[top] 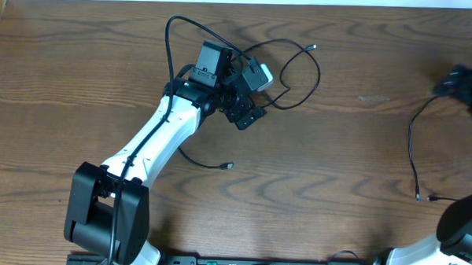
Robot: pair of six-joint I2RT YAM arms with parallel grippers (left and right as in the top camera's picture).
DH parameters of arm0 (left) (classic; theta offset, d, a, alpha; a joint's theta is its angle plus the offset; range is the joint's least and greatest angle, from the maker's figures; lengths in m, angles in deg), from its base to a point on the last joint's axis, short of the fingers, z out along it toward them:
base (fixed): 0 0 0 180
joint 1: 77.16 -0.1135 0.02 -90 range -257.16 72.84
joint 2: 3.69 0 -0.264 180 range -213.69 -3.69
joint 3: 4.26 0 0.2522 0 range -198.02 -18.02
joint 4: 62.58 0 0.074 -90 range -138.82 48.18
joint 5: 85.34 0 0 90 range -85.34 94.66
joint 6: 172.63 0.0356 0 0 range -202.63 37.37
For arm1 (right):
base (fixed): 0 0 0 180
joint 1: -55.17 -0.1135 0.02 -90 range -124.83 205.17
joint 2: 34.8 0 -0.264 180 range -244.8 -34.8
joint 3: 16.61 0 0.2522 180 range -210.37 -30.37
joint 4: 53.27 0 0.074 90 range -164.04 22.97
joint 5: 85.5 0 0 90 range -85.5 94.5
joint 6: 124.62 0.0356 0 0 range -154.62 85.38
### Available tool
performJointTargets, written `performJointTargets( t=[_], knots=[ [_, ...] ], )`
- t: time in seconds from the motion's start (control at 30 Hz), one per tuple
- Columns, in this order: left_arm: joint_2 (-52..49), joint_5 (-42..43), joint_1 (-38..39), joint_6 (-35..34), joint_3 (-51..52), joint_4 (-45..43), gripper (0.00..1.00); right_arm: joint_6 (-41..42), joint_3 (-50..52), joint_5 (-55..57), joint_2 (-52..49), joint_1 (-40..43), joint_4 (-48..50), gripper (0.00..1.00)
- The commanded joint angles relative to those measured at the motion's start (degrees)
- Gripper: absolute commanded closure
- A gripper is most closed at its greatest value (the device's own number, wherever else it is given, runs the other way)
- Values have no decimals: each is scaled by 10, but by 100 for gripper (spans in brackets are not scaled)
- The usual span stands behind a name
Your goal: Untangle cables
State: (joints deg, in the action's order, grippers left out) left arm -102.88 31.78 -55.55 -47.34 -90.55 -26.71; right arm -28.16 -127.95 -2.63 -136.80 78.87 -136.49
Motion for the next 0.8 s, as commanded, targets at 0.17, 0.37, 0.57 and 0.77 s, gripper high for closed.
performJointTargets(
  t=[0.17, 0.37, 0.57, 0.77],
  knots=[
    [7, 10, 1, -5, 1, 1, 2, 24, 92, 155, -7, -37, 10, 5],
    [7, 10, 1, -9, 1, 1, 2, 12, 247, 106, -7, -36, 167, 2],
    [7, 9, 1, -27, 1, 1, 2, -17, 314, 52, -7, -42, 275, 1],
    [7, 10, 1, -31, 1, 1, 2, -23, 325, 60, -7, -44, 312, 11]
  ],
)
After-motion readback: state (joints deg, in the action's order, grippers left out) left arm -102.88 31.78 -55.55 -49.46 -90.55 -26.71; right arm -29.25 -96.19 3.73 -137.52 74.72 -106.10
